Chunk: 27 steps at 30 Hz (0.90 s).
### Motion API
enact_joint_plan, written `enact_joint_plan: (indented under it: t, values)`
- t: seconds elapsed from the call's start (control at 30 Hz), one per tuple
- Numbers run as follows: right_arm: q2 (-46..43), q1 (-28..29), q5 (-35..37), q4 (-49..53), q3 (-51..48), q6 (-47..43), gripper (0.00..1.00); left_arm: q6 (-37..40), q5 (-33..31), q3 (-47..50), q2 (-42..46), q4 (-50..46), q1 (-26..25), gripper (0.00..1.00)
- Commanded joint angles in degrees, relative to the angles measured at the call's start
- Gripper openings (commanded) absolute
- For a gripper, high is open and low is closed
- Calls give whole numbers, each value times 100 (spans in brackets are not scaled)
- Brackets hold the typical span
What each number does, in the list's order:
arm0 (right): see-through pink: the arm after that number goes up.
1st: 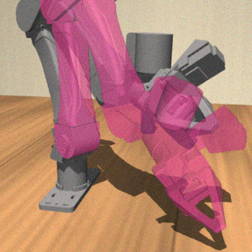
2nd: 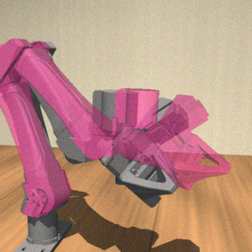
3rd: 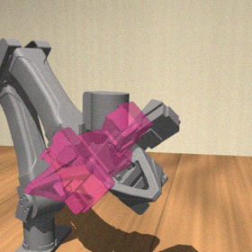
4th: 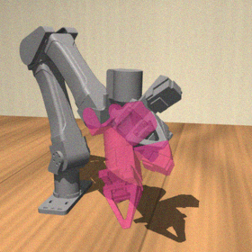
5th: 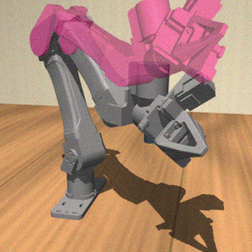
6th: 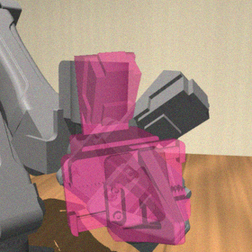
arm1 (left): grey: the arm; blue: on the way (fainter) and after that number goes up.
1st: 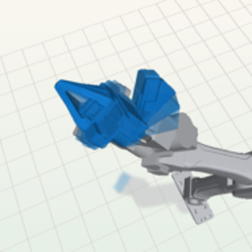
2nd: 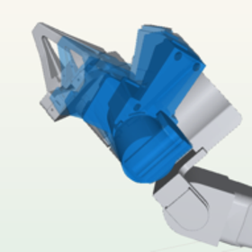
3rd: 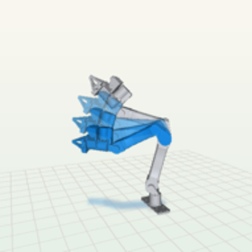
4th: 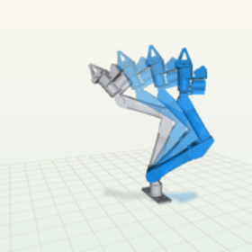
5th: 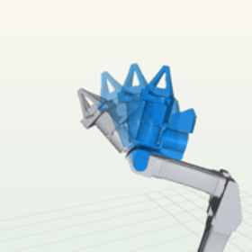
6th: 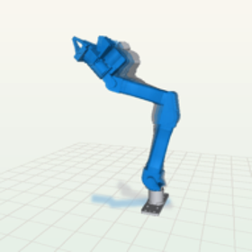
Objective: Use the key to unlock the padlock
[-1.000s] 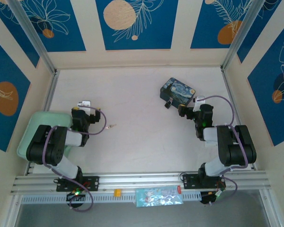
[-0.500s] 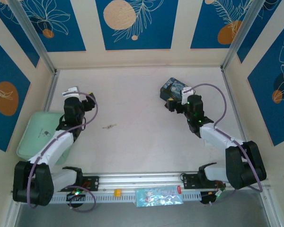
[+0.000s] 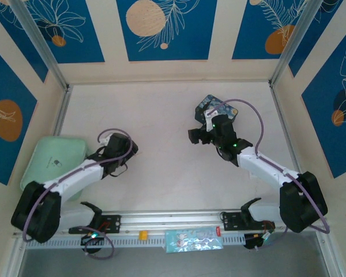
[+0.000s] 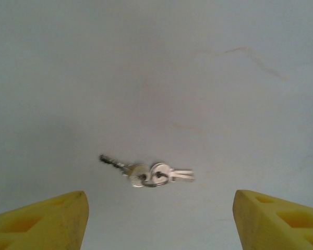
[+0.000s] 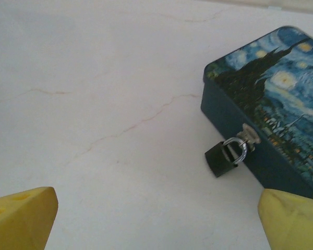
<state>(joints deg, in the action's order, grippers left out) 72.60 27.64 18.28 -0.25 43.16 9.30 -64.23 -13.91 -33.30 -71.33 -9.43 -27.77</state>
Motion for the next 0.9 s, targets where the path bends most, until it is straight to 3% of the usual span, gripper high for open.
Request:
enact_joint_plan:
  t: [0.0,0.13,0.27,0.57,0.87]
  values:
    - [-22,38,66,206,60,110,99,-699,-353,-215,-447,-67,-134,70]
    - [-93,57,-73,305,-39,200,99,-589,-367,-427,-978,320,-222,62]
    - [-125,75,-83,348,-105,252,99,-697,-384,-707,-1488,82,-304,56]
    - [-108,101,-131,358,-55,81,99,-1428,-937,-792,-1890,-13,-448,53]
    - [-89,257,-114,530,3,-160,99,-1271,-1121,-1047,-2271,-166,-446,15]
